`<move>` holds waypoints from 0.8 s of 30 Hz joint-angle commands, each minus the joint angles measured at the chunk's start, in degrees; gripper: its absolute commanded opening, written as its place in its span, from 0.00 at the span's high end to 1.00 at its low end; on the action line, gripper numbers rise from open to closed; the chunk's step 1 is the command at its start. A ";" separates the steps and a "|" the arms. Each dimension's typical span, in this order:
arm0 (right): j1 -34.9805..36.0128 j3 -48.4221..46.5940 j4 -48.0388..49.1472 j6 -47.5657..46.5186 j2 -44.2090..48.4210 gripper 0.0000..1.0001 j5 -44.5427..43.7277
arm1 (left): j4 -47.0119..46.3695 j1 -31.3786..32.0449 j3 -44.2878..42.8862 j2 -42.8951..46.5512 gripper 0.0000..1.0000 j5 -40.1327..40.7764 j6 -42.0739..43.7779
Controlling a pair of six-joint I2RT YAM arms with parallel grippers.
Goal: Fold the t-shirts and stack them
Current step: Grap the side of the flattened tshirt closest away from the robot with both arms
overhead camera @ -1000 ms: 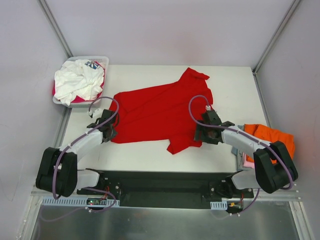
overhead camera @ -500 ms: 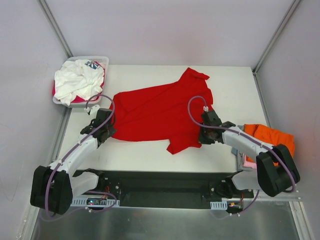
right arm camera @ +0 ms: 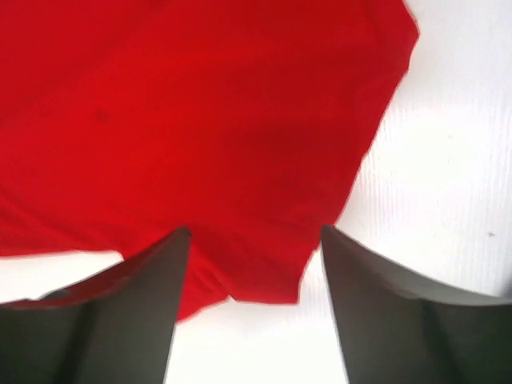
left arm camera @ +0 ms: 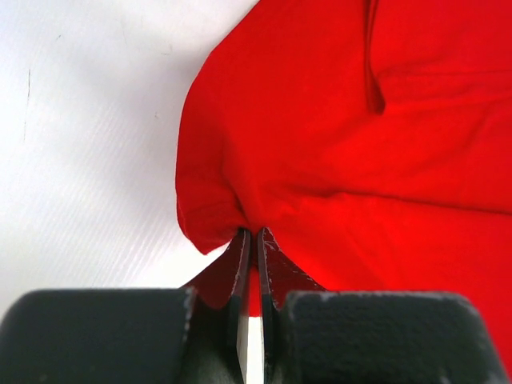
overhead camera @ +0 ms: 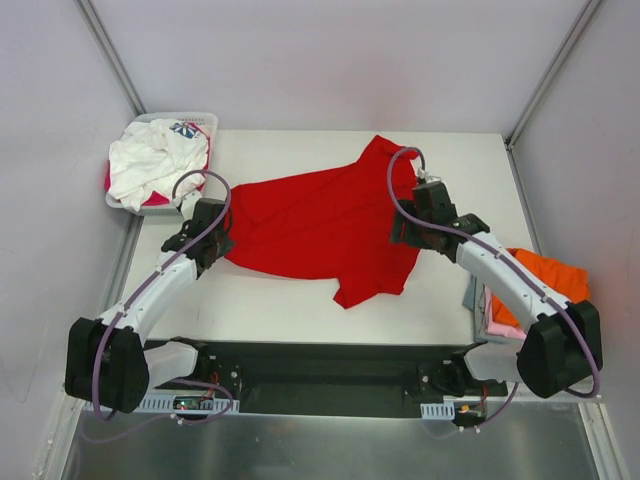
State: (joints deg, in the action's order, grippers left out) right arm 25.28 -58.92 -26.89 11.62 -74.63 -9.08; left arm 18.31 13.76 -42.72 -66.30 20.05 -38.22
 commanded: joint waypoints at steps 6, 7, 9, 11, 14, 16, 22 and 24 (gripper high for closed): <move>1.61 15.40 -3.61 2.18 5.98 0.20 5.29 | 0.06 -0.58 -1.05 -1.02 1.00 -0.28 0.60; 1.96 16.37 -3.52 3.05 6.95 0.20 5.74 | -0.02 -0.66 -0.62 -1.02 1.00 -0.54 0.60; 2.58 19.36 -2.90 3.94 8.09 0.21 5.92 | -0.20 -0.58 -0.17 -1.02 1.00 -0.54 0.60; 2.67 22.51 -1.15 4.82 9.50 0.23 6.27 | -0.29 -0.66 0.44 -0.85 1.00 -0.72 0.60; 2.67 24.46 4.82 4.73 9.33 0.27 8.02 | -0.46 -0.58 0.97 -0.93 1.00 -1.33 0.51; 2.67 24.64 8.43 4.90 7.58 0.30 8.56 | -0.64 -0.58 1.32 -1.02 1.00 -1.42 0.60; 2.94 24.47 18.98 6.49 -0.68 0.48 11.98 | -0.73 -0.66 1.50 -0.85 1.00 -1.60 0.77; 2.93 24.03 20.38 7.10 -2.18 0.56 11.02 | -0.90 -0.58 1.41 -0.93 1.00 -1.77 0.78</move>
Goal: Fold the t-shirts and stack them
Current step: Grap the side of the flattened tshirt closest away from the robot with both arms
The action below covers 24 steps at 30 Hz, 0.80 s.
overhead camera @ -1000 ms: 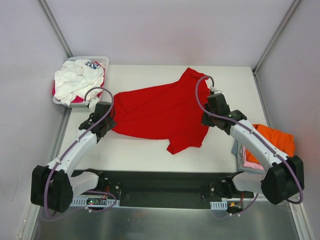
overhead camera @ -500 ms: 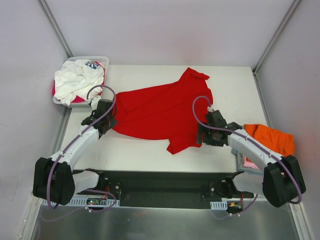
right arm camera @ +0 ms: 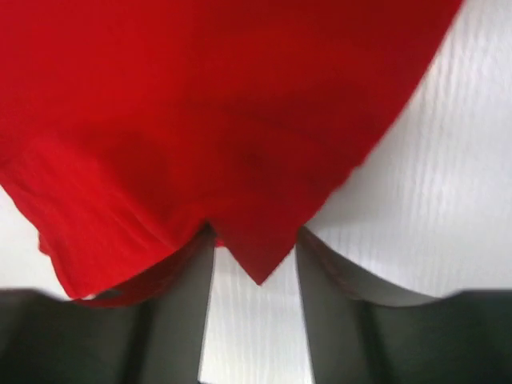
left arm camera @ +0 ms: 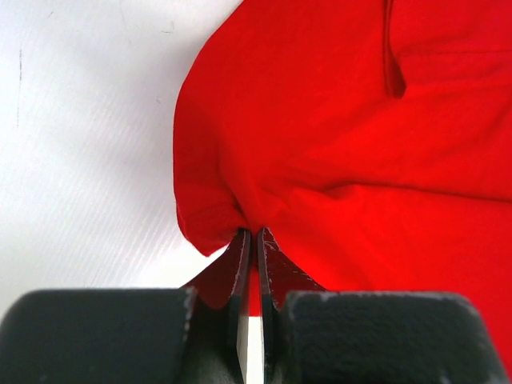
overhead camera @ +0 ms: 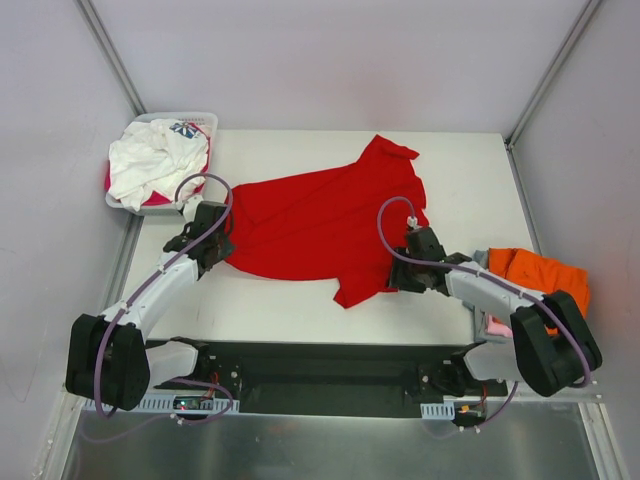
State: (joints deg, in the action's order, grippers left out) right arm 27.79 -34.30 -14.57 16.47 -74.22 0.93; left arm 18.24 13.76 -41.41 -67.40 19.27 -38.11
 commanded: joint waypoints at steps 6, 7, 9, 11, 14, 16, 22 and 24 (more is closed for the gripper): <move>0.60 -4.10 1.49 0.68 4.58 0.99 -5.14 | -0.75 -0.58 -0.08 0.95 1.00 -1.16 1.19; 0.60 -4.80 -0.27 0.23 5.91 0.99 -5.93 | -0.66 -0.58 0.01 1.30 1.00 -1.25 1.28; 0.60 -6.73 -6.15 -0.99 9.25 0.99 -8.13 | -0.66 -0.58 0.36 2.62 1.00 -1.51 1.37; 0.42 -8.49 -11.85 -1.44 14.34 0.99 -9.88 | -0.66 -0.66 0.71 4.45 1.00 -2.04 1.37; 0.07 -9.81 -18.27 -2.32 21.20 0.99 -11.64 | -0.49 -0.66 2.03 7.26 1.00 -2.91 1.11; -0.19 -10.17 -20.93 -2.49 25.94 0.99 -12.09 | -0.14 -0.58 2.56 9.46 1.00 -3.44 0.84; -0.54 -11.13 -30.59 -2.58 35.00 0.99 -13.58 | 2.50 -0.49 4.32 16.66 1.00 -4.85 0.40; -0.46 -12.27 -32.71 -2.50 38.17 0.99 -14.72 | 3.55 -0.49 4.32 18.69 1.00 -4.85 0.58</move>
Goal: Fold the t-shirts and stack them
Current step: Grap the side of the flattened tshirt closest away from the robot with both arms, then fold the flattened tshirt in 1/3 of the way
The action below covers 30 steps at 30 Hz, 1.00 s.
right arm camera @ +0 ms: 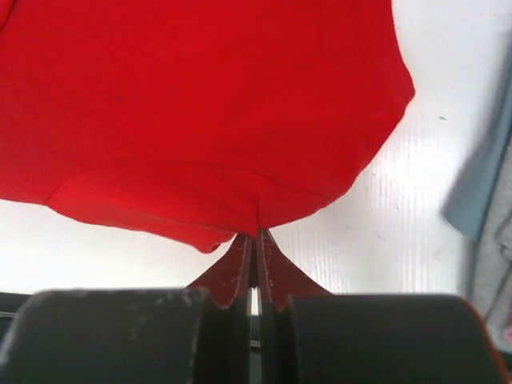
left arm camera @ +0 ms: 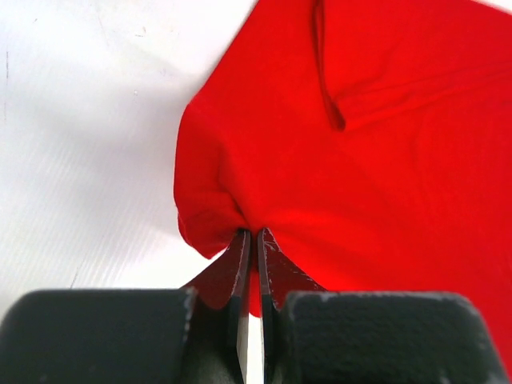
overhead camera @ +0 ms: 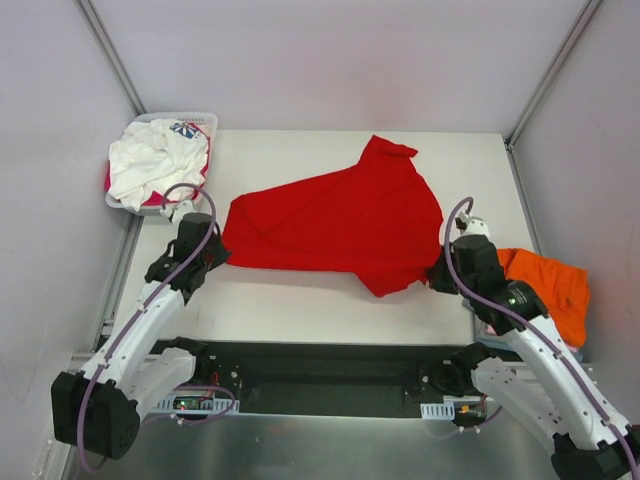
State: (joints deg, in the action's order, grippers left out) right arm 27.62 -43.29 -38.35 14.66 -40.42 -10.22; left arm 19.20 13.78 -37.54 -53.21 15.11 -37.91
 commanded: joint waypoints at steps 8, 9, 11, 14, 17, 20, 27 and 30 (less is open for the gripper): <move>-0.28 -3.21 -10.17 -0.86 5.98 0.99 -5.16 | 5.85 -0.51 -0.61 8.83 1.00 -0.44 0.73; -0.28 -2.86 -9.38 -0.86 4.49 0.99 -5.25 | 5.85 -0.60 -0.52 8.13 1.00 -0.26 0.47; -0.28 -1.89 -6.49 -0.68 2.64 0.99 -4.55 | 5.67 -0.60 -0.43 5.06 1.00 -0.26 -0.23; -0.28 -1.71 -2.70 -0.33 -1.66 0.99 -4.11 | 5.15 -0.33 -1.30 0.40 1.00 0.71 -0.50; -0.37 -4.16 0.37 -0.77 -6.32 0.99 -4.90 | 4.27 -0.25 -3.06 -3.82 1.00 1.93 -0.41; -0.98 -7.76 3.01 -1.56 -11.77 0.99 -5.69 | 2.69 -0.25 -5.87 -8.65 1.00 2.90 -0.15; -5.98 -11.73 10.57 -1.65 -27.06 0.99 -3.50 | -2.41 -0.24 -13.51 -25.87 1.00 3.16 0.12; -7.57 -12.52 13.47 -0.86 -32.69 0.90 -2.27 | -2.85 -0.25 -16.15 -31.85 1.00 5.36 -0.41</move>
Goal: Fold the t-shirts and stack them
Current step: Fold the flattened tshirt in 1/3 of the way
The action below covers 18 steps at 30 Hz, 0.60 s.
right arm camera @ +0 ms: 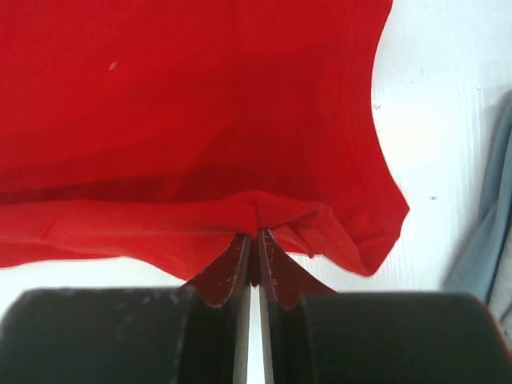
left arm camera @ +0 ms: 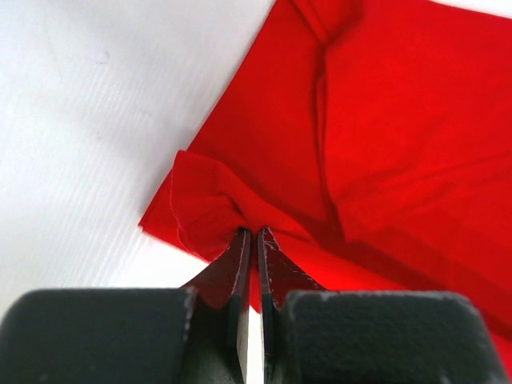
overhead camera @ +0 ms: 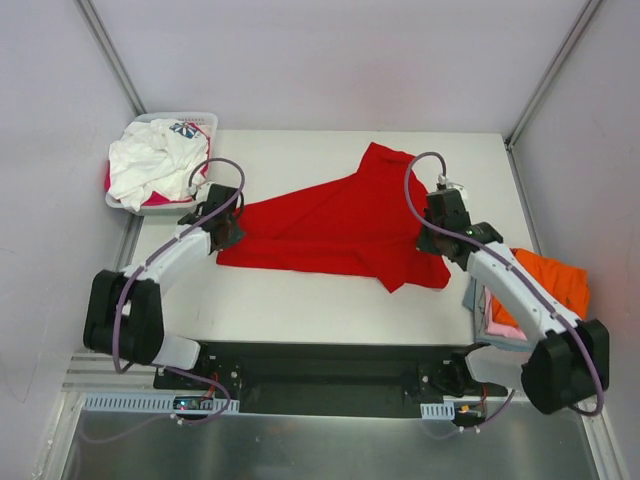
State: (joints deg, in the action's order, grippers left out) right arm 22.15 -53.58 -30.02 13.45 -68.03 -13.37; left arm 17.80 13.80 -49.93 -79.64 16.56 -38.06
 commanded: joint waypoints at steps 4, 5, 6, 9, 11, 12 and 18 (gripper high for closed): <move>-3.08 -5.90 6.46 0.61 -12.73 0.70 1.94 | -1.54 -0.36 -7.19 -10.71 0.77 4.36 0.18; -3.17 -6.62 7.07 0.44 -13.96 0.63 1.85 | -1.63 -0.27 -7.72 -11.59 0.65 4.36 0.01; -3.25 -7.41 7.08 0.43 -16.32 0.45 1.16 | -1.63 -0.27 -8.59 -11.77 0.54 4.71 0.01; -3.52 -10.13 6.99 0.08 -18.45 0.31 0.10 | -1.72 -0.27 -9.31 -10.28 0.26 5.06 0.27; -3.52 -10.32 6.99 -0.27 -17.84 0.27 0.01 | -1.89 -0.09 -9.13 -7.66 0.23 4.63 1.41; -3.52 -10.05 6.73 -0.53 -17.40 0.27 0.44 | -2.07 0.17 -8.52 -6.68 0.22 4.19 1.94; -2.38 -0.84 4.97 -0.10 -13.98 0.33 2.91 | -3.04 4.65 -4.49 -1.23 0.23 -0.56 5.28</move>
State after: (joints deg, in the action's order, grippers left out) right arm 19.09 -59.64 -23.31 13.17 -85.27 -11.53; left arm 15.53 15.25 -56.86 -85.32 18.17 -35.55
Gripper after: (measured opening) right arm 0.704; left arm 0.775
